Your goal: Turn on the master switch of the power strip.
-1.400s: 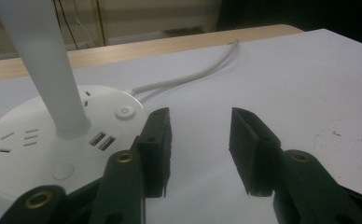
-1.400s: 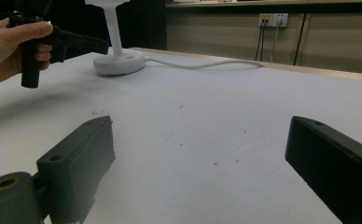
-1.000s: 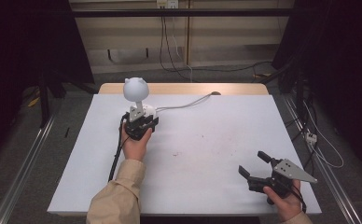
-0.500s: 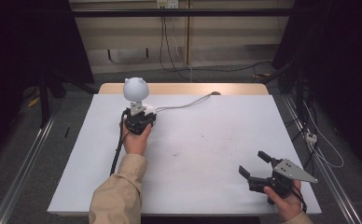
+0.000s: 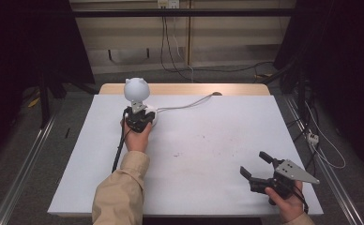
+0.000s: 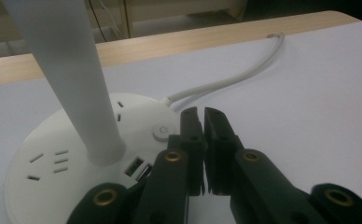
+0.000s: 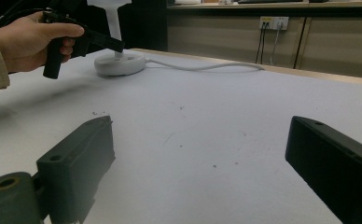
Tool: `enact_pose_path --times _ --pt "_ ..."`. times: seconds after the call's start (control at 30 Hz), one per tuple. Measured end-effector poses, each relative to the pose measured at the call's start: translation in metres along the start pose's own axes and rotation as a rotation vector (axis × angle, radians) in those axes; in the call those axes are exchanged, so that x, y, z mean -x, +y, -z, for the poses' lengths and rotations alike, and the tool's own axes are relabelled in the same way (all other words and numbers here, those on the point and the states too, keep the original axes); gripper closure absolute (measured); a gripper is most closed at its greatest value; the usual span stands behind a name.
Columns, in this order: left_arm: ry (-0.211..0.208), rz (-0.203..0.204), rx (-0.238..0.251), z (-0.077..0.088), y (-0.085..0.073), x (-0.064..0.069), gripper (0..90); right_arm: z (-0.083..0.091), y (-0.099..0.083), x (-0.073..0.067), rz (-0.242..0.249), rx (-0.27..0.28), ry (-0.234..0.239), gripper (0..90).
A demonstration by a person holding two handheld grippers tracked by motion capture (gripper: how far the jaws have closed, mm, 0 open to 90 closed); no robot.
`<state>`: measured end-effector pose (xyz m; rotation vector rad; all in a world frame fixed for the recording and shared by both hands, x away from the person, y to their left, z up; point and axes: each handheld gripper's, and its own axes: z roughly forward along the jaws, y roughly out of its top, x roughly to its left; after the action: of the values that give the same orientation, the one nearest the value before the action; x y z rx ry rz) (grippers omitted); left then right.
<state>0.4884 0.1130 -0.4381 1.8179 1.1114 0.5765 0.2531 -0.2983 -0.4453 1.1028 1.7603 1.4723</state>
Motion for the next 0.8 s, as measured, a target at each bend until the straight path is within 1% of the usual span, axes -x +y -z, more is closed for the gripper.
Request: enact_pose_path --times 0.1,0.17,0.27,0.3,0.37,0.4,0.47,0.5,0.53,0.6,0.63,0.7,0.8 --pt "0.012 0.007 -0.001 -0.004 -0.002 0.0 87.3 0.0 0.0 0.0 -0.003 0.004 0.002 7.5" --pt "0.025 -0.004 -0.009 -0.005 -0.003 0.0 87.7 0.0 0.0 0.0 -0.003 0.004 0.002 7.5" --pt "0.031 0.003 0.001 -0.008 -0.004 0.0 90.0 0.0 0.0 0.0 -0.011 0.005 0.001 7.5" --pt "0.033 -0.005 -0.003 -0.008 -0.004 -0.001 90.0 0.0 0.0 0.0 -0.011 0.005 0.002 7.5" --pt "0.044 -0.001 0.004 -0.009 -0.004 -0.001 90.0 0.0 0.0 0.0 -0.011 0.005 0.001 7.5" --pt "0.046 -0.007 -0.002 -0.01 -0.004 -0.002 90.0 0.0 0.0 0.0 -0.011 0.005 0.002 7.5" --pt "0.058 0.001 0.004 -0.011 -0.005 -0.002 90.0 0.0 0.0 0.0 -0.011 0.005 0.003 7.5" --pt "0.058 -0.005 -0.004 -0.011 -0.006 -0.003 90.0 0.0 0.0 0.0 -0.012 0.006 0.003 7.5" --pt "0.067 0.0 0.006 -0.012 -0.006 -0.002 90.0 0.0 0.0 0.0 -0.011 0.006 0.003 7.5" --pt "0.071 -0.004 0.014 -0.012 -0.006 -0.003 90.0 -0.001 0.0 0.0 -0.011 0.005 0.004 7.5" --pt "0.074 -0.01 0.008 -0.012 -0.006 -0.004 90.0 -0.001 0.0 0.0 -0.011 0.004 0.005 7.5" --pt "0.073 -0.001 0.015 -0.013 -0.006 -0.004 90.0 -0.001 0.0 0.0 -0.011 0.004 0.006 7.5" --pt "0.072 -0.013 0.007 -0.015 -0.004 -0.003 90.0 -0.001 0.0 0.0 -0.007 0.002 0.007 7.5"
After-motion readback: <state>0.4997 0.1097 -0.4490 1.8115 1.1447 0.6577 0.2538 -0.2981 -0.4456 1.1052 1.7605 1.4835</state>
